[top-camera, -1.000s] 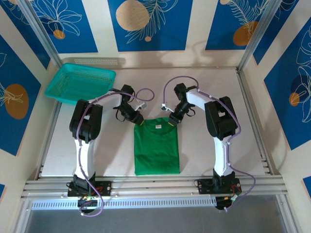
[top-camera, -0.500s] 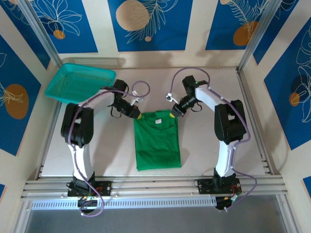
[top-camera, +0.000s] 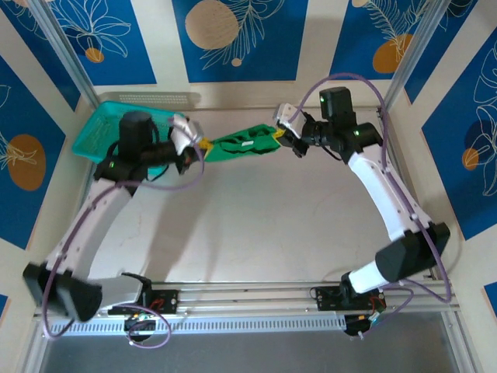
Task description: Fold the inside-out t-shirt
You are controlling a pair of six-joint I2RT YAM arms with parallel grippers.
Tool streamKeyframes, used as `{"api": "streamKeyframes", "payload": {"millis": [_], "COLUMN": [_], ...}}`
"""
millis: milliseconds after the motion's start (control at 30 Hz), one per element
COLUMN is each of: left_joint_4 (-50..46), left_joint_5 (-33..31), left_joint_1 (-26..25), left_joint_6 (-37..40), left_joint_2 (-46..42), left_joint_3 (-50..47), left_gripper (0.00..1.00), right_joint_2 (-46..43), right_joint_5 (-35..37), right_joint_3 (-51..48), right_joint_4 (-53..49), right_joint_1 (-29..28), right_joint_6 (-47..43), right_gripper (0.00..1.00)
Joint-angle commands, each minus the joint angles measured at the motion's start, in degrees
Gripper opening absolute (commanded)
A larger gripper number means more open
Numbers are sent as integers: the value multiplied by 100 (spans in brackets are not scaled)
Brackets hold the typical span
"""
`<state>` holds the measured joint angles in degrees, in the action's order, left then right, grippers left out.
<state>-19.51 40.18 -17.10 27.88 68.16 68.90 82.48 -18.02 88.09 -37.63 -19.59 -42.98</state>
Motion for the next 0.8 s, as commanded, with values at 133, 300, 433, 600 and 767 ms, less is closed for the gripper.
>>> {"api": "streamKeyframes", "payload": {"millis": [133,300,433,600,767], "left_joint_4": [1316,2359,2025,1761,1372], "left_joint_5": [-610,-931,-923,-1276,-1463], "left_joint_1": [-745,-1753,-2151,-2164,-2068], "left_joint_6": [349,-691,-1339,-2630,-2402], "left_joint_2": [-857,-1558,-1809,-2027,-1749], "left_joint_3": [-2847,-4227,-4310,-4187,-3438], "left_gripper": [0,0,0,0,0], "right_joint_2": [-534,-805,-943,-1206,-1247], "right_joint_5": [1468,2036,2302,2134,1518], "right_joint_3": [-2355,-3195,-2969,-2666,-2434], "right_joint_4": [-74,-660,-1739,-2468,-1977], "right_joint_1": [-571,-1081,-1471,-1555,-1046], "right_joint_6": [-151,511,1178,1410,1421], "right_gripper": [0,0,0,0,0]}}
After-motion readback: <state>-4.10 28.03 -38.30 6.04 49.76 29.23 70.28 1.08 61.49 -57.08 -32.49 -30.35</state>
